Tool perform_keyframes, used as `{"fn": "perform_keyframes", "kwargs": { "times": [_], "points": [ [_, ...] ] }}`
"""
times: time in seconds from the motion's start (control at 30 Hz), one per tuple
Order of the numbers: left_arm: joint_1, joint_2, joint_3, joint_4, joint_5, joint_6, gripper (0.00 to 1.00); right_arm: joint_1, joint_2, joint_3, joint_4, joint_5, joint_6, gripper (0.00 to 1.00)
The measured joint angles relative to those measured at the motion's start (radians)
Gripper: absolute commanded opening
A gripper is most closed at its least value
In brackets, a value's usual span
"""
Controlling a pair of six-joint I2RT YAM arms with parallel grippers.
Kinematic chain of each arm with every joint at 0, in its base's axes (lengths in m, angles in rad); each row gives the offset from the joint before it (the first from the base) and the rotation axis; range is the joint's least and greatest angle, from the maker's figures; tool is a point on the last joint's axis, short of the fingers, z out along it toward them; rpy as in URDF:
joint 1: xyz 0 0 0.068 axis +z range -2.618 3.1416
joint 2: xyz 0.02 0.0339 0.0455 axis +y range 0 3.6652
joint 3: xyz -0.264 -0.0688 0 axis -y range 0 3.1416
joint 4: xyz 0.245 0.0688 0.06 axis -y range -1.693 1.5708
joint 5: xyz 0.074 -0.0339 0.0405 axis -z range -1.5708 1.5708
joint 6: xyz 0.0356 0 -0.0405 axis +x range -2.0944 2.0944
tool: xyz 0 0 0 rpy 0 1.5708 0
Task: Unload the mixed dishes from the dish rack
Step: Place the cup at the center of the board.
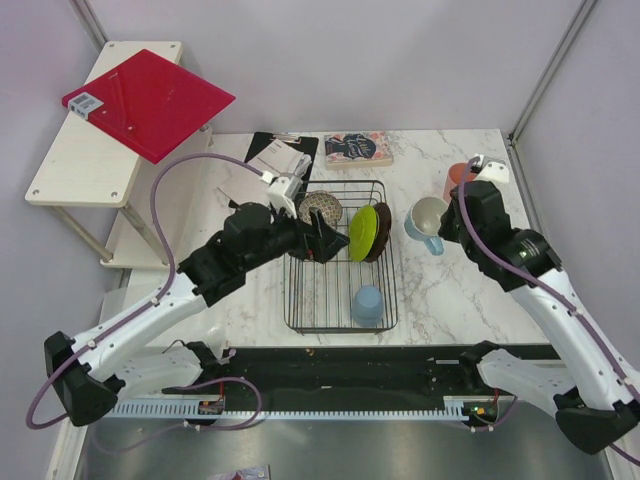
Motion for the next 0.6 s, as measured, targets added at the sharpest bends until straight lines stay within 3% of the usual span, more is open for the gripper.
{"fn": "perform_keyframes", "kwargs": {
  "times": [0.13,0.23,0.6],
  "points": [
    [-0.097,-0.002,0.017,-0.072,-0.143,0.072,0.99,-0.098,0.087,-0.001,-0.07,-0.013,0.022,0.0],
    [-0.114,-0.002,0.018,-0.109,-0.209,0.097,0.99,-0.251,0.15,-0.008,-0.078,-0.055,0.045,0.0],
    [-0.121,-0.076,0.015,-0.152,-0.265,0.107,0.99,-0.594,0.389,-0.001,-0.079,-0.16,0.121,0.0]
  ]
}}
